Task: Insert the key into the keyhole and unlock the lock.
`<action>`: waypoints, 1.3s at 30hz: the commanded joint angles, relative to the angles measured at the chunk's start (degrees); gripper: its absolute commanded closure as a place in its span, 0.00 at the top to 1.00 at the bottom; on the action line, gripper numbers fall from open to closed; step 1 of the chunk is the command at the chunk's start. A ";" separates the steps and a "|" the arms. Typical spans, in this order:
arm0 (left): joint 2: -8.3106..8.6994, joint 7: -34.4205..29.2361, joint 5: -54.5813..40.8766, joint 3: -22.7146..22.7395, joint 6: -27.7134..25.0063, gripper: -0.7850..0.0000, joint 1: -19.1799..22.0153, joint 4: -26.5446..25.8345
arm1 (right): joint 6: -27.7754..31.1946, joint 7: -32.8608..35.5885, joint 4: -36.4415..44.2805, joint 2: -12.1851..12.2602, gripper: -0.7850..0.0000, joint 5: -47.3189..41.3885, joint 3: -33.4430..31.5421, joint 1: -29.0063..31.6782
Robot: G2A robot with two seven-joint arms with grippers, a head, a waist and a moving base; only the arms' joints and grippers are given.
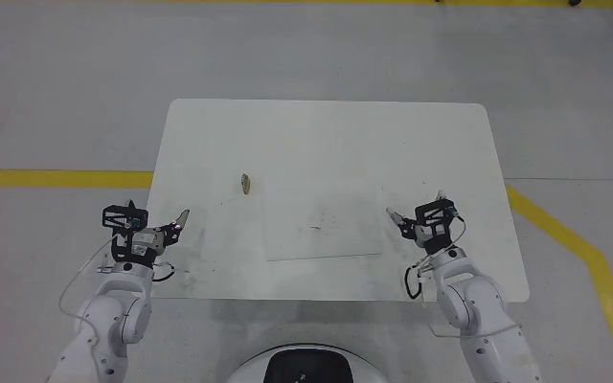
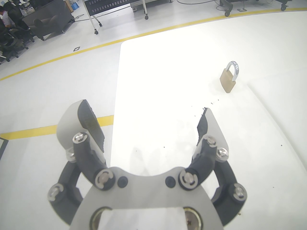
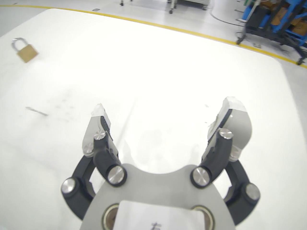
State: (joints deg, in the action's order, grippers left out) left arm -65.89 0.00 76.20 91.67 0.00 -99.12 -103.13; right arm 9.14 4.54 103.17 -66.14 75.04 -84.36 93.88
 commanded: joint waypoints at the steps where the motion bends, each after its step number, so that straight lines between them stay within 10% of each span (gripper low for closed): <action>1: 0.00 0.00 0.00 0.00 0.00 1.00 0.00 0.00 | 12.83 1.83 -1.29 0.22 1.00 -2.87 1.28 -2.20; 6: 0.00 0.00 0.00 0.00 0.00 1.00 0.00 0.00 | 24.99 8.48 -2.62 0.46 1.00 -1.02 6.59 -7.77; 13: 0.00 0.00 0.00 0.00 0.00 1.00 0.00 0.00 | 27.39 14.92 -7.01 -0.26 1.00 3.78 14.65 -15.16; 20: 0.00 0.00 0.00 0.00 0.00 1.00 0.00 0.00 | 28.65 19.08 -9.25 -0.86 0.69 3.26 18.80 -19.94; 34: 0.00 0.00 0.00 0.00 0.00 1.00 0.00 0.00 | 25.62 25.54 -11.23 -2.41 0.45 9.16 27.84 -26.23; 39: 0.00 0.00 0.00 0.00 0.00 1.00 0.00 0.00 | 23.76 24.39 -11.18 -2.53 0.00 10.08 28.14 -26.44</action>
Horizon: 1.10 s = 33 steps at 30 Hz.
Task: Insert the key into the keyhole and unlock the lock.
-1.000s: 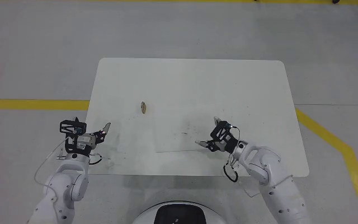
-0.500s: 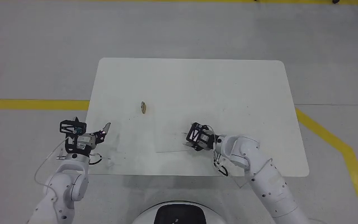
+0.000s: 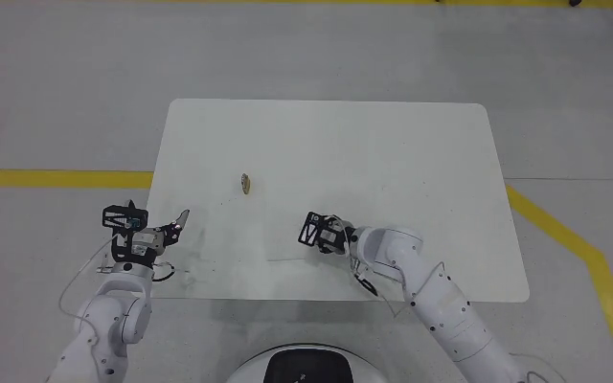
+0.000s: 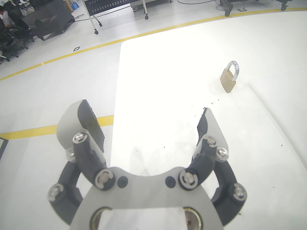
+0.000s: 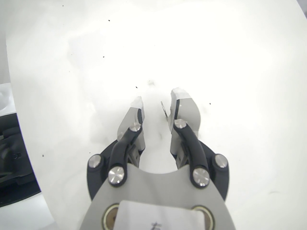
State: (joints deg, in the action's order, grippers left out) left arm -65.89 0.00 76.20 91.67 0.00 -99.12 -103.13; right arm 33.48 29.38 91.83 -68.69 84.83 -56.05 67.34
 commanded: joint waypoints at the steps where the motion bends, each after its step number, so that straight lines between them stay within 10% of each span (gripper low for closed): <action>1: 0.00 0.00 0.00 0.00 0.00 1.00 0.00 0.00 | -1.39 -0.91 0.37 0.06 0.00 0.90 -0.38 0.22; 33: 0.00 0.00 0.00 0.00 0.00 1.00 0.00 0.00 | 2.64 -14.05 4.31 2.27 0.00 -0.24 -9.18 6.23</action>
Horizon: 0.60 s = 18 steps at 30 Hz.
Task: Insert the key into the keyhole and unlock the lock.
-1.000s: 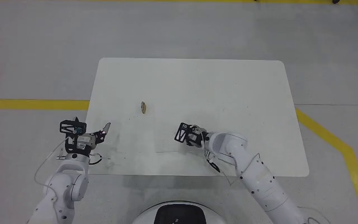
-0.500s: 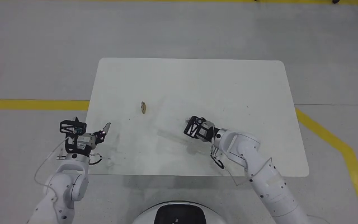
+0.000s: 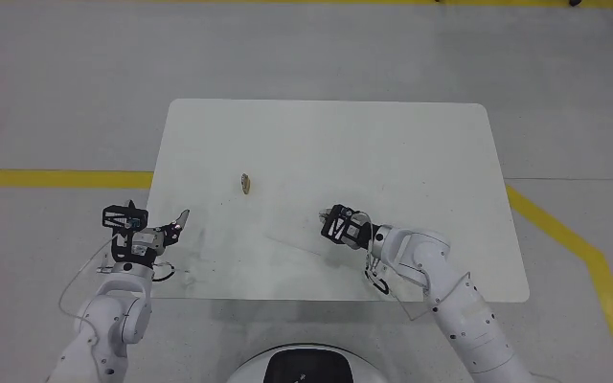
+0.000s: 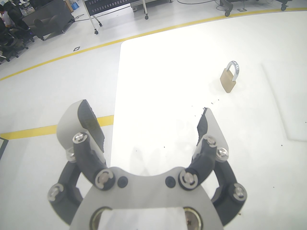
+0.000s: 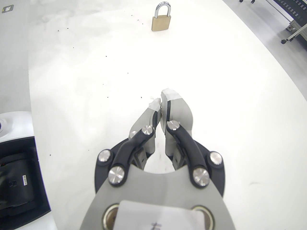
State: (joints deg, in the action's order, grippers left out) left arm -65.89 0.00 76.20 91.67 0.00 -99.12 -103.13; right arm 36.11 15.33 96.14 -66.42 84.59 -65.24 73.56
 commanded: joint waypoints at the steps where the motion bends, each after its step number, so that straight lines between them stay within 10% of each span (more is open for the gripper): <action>1: 0.00 0.00 0.00 0.00 0.00 1.00 0.00 0.00 | 0.01 0.00 0.00 0.00 0.00 0.00 0.00 0.00; 11: 0.00 0.00 0.00 0.00 0.00 1.00 0.00 0.00 | -0.91 -0.38 0.07 -0.04 0.00 -0.03 0.10 0.27; 18: 0.00 0.00 0.00 0.00 0.00 1.00 0.00 0.00 | 5.29 -13.97 -7.54 -0.15 0.00 -10.41 -1.68 -1.90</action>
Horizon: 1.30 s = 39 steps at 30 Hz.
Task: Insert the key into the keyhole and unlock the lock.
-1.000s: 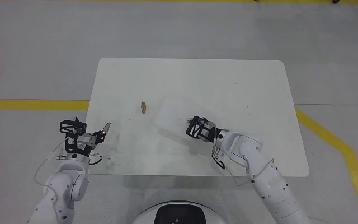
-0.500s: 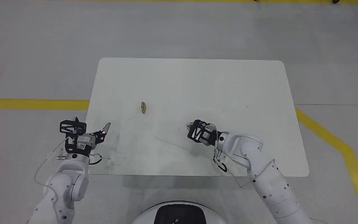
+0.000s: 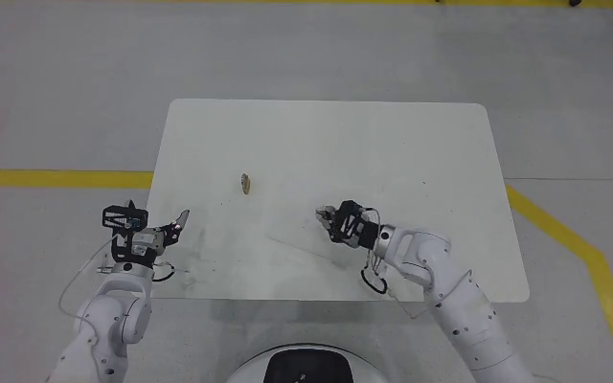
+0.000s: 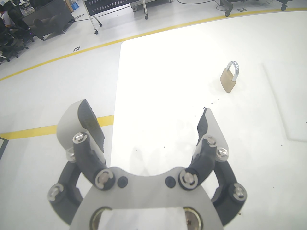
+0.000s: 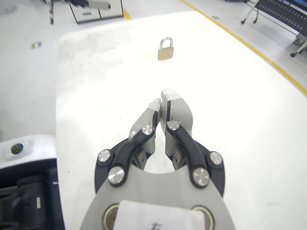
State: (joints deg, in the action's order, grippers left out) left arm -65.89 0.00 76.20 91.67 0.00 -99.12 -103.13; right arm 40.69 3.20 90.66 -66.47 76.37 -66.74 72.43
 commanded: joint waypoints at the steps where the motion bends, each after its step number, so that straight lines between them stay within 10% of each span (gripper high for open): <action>1: 0.00 0.00 0.00 0.00 0.00 1.00 0.00 0.00 | 1.47 -3.03 -3.26 -0.20 0.00 -3.68 -0.05 -1.42; 8: 0.00 0.00 0.00 0.00 0.00 1.00 0.00 0.00 | 14.05 -9.86 -11.09 -0.51 0.00 -11.05 1.13 -6.13; 22: -0.04 0.77 -10.32 2.26 -7.72 1.00 -1.43 -1.93 | 13.38 -10.09 -11.31 -0.61 0.00 -12.70 1.30 -5.63; 30: 1.96 -24.37 -47.46 5.45 -42.19 1.00 0.32 -1.05 | 17.31 -12.38 -21.18 -1.52 0.00 -39.12 8.40 -11.00; 39: 4.69 -51.63 -75.67 1.32 -45.20 1.00 8.38 -1.61 | 17.31 -8.03 -24.62 -0.23 0.00 -51.22 14.39 -15.93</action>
State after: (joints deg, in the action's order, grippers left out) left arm -61.37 -49.43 2.35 93.85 -45.24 -91.80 -104.20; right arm 58.00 -5.42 66.28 -66.81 26.53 -53.17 57.00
